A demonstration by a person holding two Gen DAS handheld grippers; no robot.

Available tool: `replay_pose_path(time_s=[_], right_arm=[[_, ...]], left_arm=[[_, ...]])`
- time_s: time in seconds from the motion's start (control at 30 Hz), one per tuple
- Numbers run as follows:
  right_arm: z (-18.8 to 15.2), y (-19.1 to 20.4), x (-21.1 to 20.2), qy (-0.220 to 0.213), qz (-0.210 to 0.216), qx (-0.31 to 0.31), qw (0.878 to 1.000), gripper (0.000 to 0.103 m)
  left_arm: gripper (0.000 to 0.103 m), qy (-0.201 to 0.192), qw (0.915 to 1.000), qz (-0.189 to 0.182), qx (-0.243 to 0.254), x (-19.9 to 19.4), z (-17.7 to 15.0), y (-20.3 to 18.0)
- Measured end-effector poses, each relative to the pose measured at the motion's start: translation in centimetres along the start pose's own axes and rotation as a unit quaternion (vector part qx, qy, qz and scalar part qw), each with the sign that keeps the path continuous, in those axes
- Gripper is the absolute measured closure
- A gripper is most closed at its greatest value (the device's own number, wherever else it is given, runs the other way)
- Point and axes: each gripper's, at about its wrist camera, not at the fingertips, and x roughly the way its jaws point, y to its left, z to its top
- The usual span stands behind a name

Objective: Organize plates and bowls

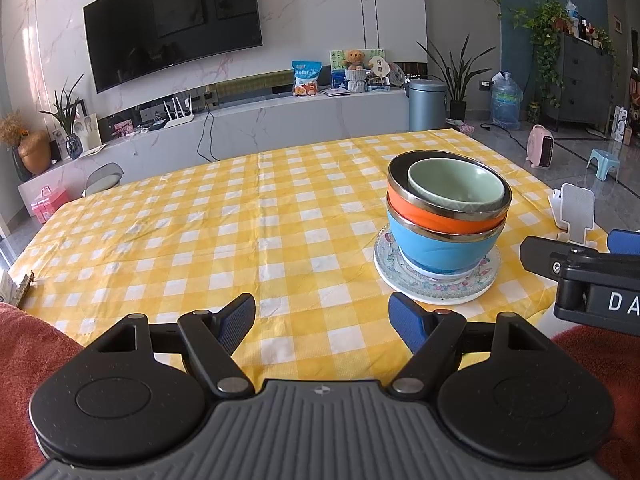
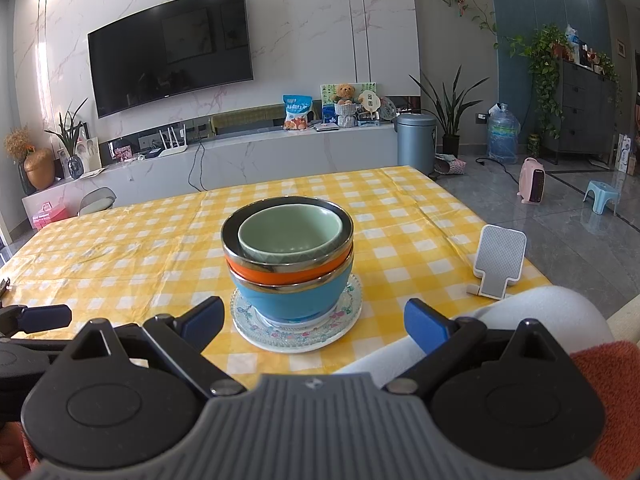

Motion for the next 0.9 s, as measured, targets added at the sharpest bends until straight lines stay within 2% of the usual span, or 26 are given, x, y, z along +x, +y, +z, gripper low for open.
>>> replay_pose_path(time_s=[0.9], right_arm=[[-0.03, -0.02, -0.04, 0.0, -0.001, -0.003, 1.0, 0.008]], left_arm=[[0.014, -0.001, 1.0, 0.001, 0.0, -0.03, -0.02, 0.11]])
